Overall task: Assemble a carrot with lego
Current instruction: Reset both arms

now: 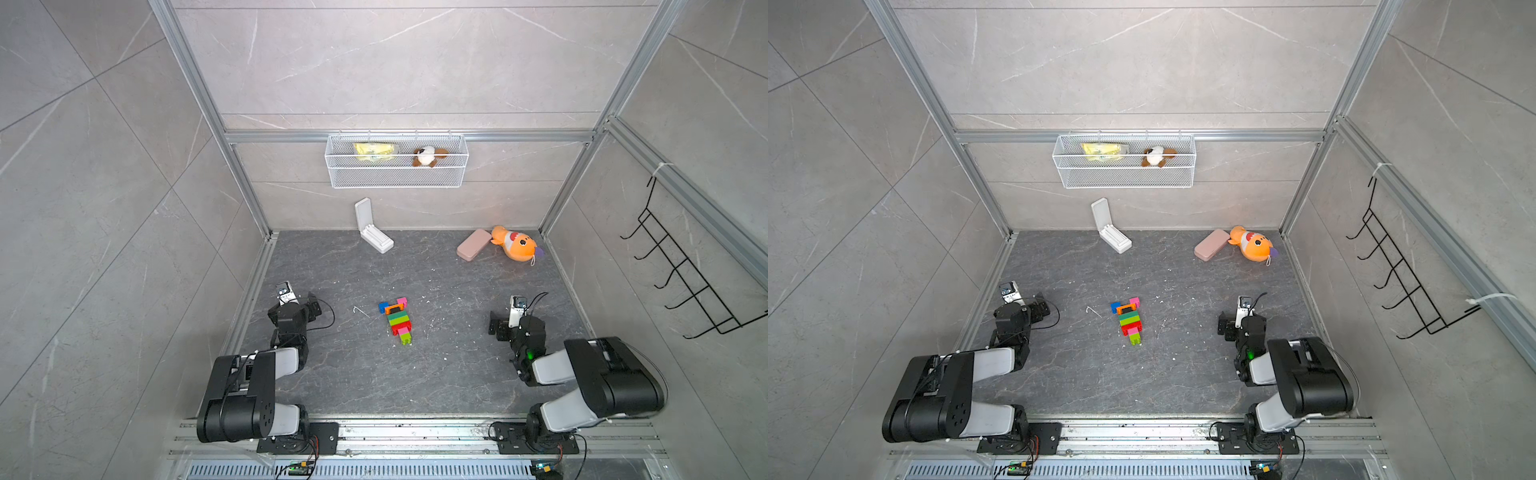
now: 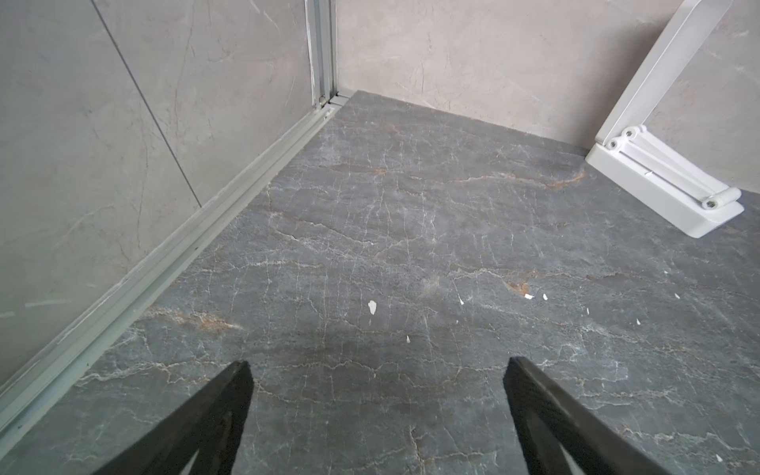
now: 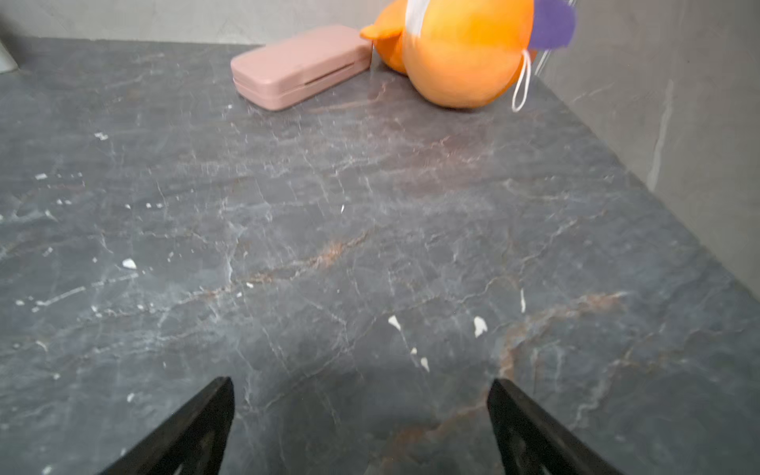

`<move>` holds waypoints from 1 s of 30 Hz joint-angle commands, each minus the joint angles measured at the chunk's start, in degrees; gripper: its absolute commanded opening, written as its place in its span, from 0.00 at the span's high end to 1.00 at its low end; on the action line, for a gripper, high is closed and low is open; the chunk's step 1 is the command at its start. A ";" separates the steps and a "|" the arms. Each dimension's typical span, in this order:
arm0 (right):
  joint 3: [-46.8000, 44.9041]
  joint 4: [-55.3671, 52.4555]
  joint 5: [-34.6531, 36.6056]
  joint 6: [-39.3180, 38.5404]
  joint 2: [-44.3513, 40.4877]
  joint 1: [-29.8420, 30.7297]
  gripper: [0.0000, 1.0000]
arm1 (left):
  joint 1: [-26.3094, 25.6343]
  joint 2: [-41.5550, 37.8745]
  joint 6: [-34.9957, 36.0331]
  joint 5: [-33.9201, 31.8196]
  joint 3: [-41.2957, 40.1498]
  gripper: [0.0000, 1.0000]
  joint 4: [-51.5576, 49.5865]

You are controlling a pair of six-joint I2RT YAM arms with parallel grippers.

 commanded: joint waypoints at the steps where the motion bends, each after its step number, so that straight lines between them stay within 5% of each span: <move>1: 2.21 7.83 -0.62 -1.30 -3.05 -0.05 0.00 | 2.09 5.05 1.89 3.22 -2.25 0.01 14.73; 8: 11.97 -9.84 -0.15 0.23 -2.66 -0.78 0.00 | 2.70 4.95 1.98 5.04 -2.77 0.02 13.90; 30: 12.01 -9.51 -3.18 -0.67 -2.48 -1.48 0.00 | 2.72 4.94 1.68 3.76 -3.34 0.02 14.95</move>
